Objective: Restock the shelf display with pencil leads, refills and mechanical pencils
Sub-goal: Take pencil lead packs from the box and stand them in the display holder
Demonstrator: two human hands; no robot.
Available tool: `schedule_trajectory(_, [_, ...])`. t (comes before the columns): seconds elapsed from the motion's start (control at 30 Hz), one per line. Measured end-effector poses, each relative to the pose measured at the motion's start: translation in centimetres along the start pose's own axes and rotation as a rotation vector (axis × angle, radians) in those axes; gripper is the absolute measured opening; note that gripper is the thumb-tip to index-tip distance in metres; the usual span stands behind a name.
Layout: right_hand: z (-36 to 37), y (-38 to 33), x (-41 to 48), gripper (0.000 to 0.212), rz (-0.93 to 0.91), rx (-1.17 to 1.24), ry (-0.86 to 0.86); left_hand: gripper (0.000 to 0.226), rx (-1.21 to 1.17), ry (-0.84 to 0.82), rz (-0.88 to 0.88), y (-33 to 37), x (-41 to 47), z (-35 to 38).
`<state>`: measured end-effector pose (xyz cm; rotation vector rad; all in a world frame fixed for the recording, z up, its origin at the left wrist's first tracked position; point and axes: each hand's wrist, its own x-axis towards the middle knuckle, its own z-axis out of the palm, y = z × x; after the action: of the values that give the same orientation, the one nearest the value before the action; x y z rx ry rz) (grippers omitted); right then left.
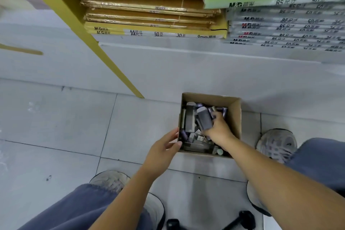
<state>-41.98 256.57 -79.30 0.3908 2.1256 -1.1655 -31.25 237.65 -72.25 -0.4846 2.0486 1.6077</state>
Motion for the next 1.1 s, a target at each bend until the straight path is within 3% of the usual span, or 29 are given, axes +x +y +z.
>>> schedule_trajectory(0.13, [-0.2, 0.4, -0.4, 0.068, -0.029, -0.135, 0.026, 0.028, -0.04, -0.015, 0.0, 0.0, -0.2, 0.1])
schedule_trajectory(0.23, [-0.4, 0.3, -0.7, 0.068, -0.076, -0.204, 0.048, 0.03, -0.068, 0.002, -0.001, 0.2, -0.4, 0.2])
schedule_trajectory(0.5, [-0.4, 0.2, -1.0, 0.074, 0.044, -0.112, -0.038, 0.045, -0.116, 0.044, -0.046, -0.1, -0.3, 0.3])
schedule_trajectory(0.83, [-1.0, -0.8, -0.9, 0.045, -0.025, 0.122, 0.055, 0.042, -0.104, 0.03, -0.043, -0.5, 0.0, 0.1])
schedule_trajectory(0.97, [0.1, -1.9, -0.6, 0.049, -0.032, 0.202, -0.012, 0.04, -0.1, 0.026, -0.053, -0.5, -0.1, 0.1])
schedule_trajectory(1.1, [1.6, -2.6, -0.3, 0.043, -0.013, 0.199, 0.054, 0.04, -0.094, 0.028, -0.059, -0.7, 0.0, 0.0])
